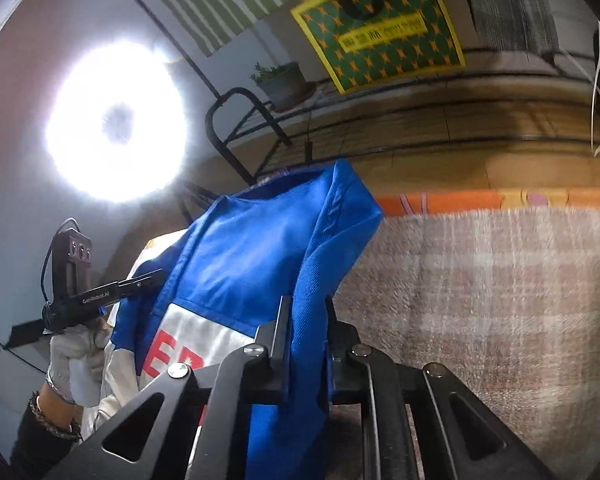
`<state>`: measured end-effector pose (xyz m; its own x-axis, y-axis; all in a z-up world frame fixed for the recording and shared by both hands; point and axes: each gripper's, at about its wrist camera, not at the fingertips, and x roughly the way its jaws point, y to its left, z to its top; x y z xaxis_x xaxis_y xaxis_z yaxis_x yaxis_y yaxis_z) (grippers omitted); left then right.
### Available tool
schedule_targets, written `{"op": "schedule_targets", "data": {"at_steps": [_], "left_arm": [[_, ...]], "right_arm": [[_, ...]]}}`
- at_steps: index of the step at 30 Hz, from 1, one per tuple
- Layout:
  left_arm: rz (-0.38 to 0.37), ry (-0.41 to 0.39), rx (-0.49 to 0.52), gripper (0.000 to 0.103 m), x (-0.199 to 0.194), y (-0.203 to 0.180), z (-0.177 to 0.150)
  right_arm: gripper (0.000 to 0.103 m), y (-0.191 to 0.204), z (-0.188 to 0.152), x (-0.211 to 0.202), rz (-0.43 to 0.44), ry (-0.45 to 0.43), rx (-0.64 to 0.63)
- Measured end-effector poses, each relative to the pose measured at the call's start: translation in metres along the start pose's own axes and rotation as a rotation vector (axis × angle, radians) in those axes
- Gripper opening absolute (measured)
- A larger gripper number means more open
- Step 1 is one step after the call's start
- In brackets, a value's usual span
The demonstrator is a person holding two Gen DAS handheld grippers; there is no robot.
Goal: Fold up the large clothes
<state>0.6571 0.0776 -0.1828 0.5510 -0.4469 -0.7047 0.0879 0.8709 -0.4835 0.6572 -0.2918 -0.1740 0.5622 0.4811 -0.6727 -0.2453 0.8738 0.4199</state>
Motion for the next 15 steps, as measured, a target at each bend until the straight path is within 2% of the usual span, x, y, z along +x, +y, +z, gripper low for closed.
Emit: {"op": "schedule_targets", "data": {"at_steps": [5,15], "left_arm": [[-0.036,-0.058,0.001,0.005,-0.023,-0.007,-0.003],[-0.093,-0.136,0.035,0.005,-0.080,-0.041,-0.011]], "right_arm": [[0.008,0.022,0.003,-0.016,-0.032,-0.046,-0.052],[0.008,0.070,-0.005,-0.063,-0.041,-0.124,-0.118]]}}
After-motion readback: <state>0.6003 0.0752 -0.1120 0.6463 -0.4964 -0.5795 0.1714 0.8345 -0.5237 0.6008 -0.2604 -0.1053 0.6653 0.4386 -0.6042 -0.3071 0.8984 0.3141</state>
